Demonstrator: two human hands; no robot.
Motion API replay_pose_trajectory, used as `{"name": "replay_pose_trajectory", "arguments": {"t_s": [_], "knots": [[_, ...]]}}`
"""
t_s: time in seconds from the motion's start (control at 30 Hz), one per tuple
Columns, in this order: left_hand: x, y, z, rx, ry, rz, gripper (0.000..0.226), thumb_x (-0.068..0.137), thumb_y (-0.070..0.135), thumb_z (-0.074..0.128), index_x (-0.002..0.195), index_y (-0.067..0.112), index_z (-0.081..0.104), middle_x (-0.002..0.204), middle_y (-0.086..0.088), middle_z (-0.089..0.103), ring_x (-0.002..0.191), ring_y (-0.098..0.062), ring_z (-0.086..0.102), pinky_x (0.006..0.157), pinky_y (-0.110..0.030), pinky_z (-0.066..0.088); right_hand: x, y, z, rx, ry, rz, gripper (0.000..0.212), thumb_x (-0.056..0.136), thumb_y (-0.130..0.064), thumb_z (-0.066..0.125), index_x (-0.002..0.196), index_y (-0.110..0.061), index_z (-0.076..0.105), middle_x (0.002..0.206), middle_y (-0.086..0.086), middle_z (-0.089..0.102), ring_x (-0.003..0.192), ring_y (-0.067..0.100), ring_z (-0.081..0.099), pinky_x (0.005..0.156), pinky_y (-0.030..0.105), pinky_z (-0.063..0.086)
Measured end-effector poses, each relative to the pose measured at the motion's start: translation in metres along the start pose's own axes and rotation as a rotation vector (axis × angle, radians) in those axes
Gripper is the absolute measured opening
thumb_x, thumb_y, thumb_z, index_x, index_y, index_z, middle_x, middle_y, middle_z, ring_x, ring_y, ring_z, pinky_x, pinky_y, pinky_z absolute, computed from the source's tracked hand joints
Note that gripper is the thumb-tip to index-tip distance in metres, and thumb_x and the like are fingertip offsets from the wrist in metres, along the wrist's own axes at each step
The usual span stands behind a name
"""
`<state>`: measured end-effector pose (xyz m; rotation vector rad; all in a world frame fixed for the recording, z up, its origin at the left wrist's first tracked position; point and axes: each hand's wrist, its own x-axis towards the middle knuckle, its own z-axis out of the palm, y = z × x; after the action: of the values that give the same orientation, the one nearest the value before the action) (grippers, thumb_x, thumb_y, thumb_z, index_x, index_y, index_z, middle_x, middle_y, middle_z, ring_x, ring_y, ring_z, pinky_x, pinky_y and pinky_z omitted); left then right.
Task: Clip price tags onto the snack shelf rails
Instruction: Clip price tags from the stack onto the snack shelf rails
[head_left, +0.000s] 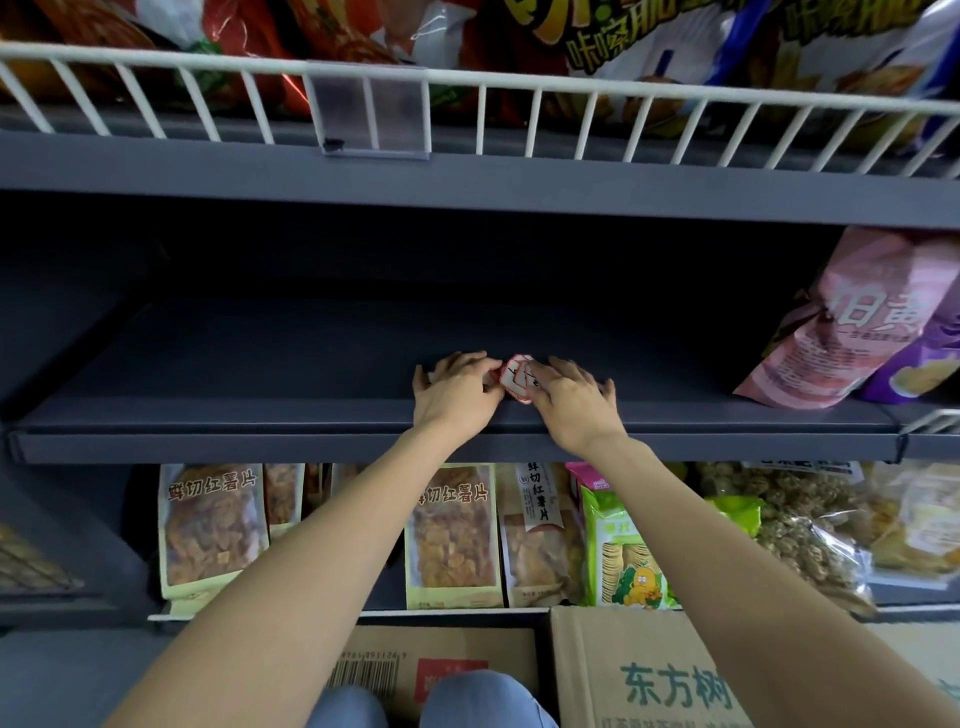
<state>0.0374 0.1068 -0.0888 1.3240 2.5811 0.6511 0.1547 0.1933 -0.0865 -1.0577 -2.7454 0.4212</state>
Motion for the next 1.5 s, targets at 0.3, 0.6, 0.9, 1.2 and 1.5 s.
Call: {"name": "replay_pose_trajectory", "arguments": {"t_s": [0.3,0.6,0.9,1.2,1.5], "knots": [[-0.003,-0.004,-0.008,-0.252,0.017,0.032,0.043,0.093,0.021,0.048,0.135,0.029,0.046,0.145,0.003,0.041,0.135,-0.02,0.034,0.118,-0.041,0.014,0.007,-0.008,-0.002,0.073,-0.035,-0.059,0.045,0.099,-0.022,0.037,0.144,-0.022,0.031,0.148,0.006,0.033,0.136,0.029,0.027,0.115,0.049,0.013],[-0.01,-0.033,-0.02,-0.645,0.083,-0.045,0.063,0.082,-0.009,0.046,0.134,0.025,0.047,0.145,-0.007,0.041,0.135,-0.018,0.036,0.098,-0.02,0.032,0.01,-0.024,0.007,0.134,-0.026,-0.119,0.045,0.096,-0.024,0.047,0.14,-0.015,0.04,0.142,0.01,0.04,0.132,0.031,0.033,0.112,0.046,0.025],[-0.014,-0.024,-0.025,-0.789,0.033,-0.104,0.073,0.077,-0.02,0.042,0.137,0.021,0.044,0.146,-0.007,0.038,0.137,-0.02,0.034,0.105,-0.038,0.043,0.009,-0.044,0.008,0.196,-0.054,-0.199,0.051,0.094,-0.022,0.05,0.143,-0.018,0.035,0.143,0.009,0.04,0.132,0.027,0.035,0.111,0.04,0.028],[-0.025,-0.04,-0.032,-0.795,0.122,-0.145,0.053,0.093,-0.007,0.035,0.14,0.016,0.04,0.147,-0.004,0.04,0.136,-0.016,0.035,0.104,-0.022,0.028,-0.002,-0.025,-0.013,0.356,0.117,-0.149,0.043,0.099,-0.013,0.041,0.142,-0.015,0.037,0.148,0.007,0.035,0.134,0.021,0.035,0.102,0.016,0.026],[-0.016,-0.009,-0.02,-1.001,0.085,-0.271,0.051,0.094,-0.009,0.034,0.143,0.007,0.033,0.143,-0.006,0.04,0.117,-0.014,0.045,0.1,-0.024,0.038,-0.006,-0.053,0.011,0.086,-0.035,-0.148,0.045,0.098,0.001,0.034,0.142,0.004,0.026,0.15,0.017,0.028,0.141,0.027,0.022,0.113,0.027,0.014]]}}
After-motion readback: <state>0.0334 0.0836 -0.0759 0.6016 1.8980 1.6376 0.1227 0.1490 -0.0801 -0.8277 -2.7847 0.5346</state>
